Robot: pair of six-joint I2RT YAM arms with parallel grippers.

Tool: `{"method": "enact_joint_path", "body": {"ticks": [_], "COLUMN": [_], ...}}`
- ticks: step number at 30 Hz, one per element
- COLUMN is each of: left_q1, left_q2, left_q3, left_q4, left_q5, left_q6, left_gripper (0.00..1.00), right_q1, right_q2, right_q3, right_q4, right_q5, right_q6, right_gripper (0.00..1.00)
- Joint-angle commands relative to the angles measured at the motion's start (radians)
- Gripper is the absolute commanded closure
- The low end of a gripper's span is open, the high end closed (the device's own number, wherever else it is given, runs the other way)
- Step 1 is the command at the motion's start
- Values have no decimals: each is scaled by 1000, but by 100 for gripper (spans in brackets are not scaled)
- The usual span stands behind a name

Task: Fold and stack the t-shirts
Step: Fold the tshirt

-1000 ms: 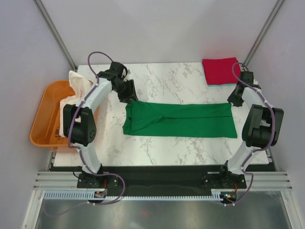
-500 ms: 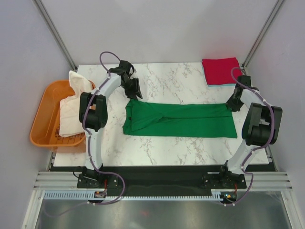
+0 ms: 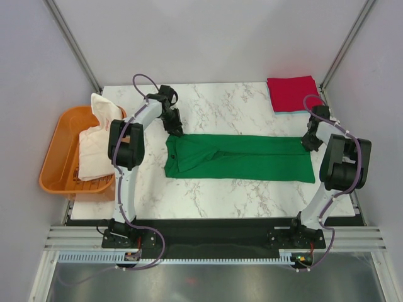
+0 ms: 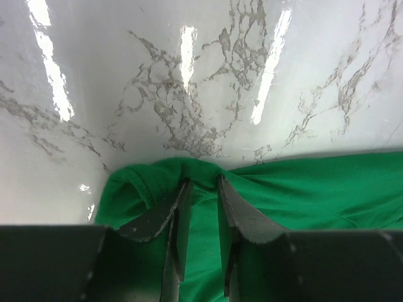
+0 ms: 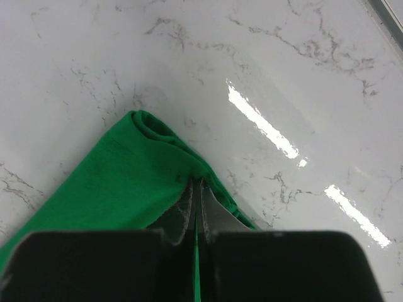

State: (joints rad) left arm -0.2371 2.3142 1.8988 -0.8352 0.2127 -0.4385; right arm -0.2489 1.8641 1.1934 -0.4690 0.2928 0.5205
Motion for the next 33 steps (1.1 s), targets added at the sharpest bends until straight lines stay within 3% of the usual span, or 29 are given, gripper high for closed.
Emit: {"method": "enact_joint_path", "body": {"ticks": [1, 6, 10, 14, 18, 23, 27, 33], "left_q1": [16, 16, 15, 15, 15, -25, -22, -21], "left_q2": [27, -36, -128, -243, -383, -556, -666, -682], "left_q3": [3, 20, 40, 23, -128, -383, -628, -768], "left_q4": [2, 2, 2, 1, 4, 63, 160, 249], "left_q5": [-84, -38, 57, 71, 94, 195, 289, 363], "left_q6": [-25, -8, 12, 21, 32, 55, 21, -6], "left_gripper": [69, 66, 52, 47, 45, 48, 48, 48], "right_q1": [-21, -20, -7, 39, 201, 443, 621, 793], "right_q2": [-11, -63, -153, -239, -363, -437, -369, -208], "right_q3": [-31, 0, 63, 60, -70, -247, -294, -294], "right_q4": [-5, -8, -74, -65, 117, 392, 519, 665], "right_q5": [71, -1, -50, -221, -450, -521, -524, -534], "right_q6": [-4, -19, -25, -40, -50, -11, -25, -80], "right_gripper": [100, 87, 74, 66, 56, 47, 45, 50]}}
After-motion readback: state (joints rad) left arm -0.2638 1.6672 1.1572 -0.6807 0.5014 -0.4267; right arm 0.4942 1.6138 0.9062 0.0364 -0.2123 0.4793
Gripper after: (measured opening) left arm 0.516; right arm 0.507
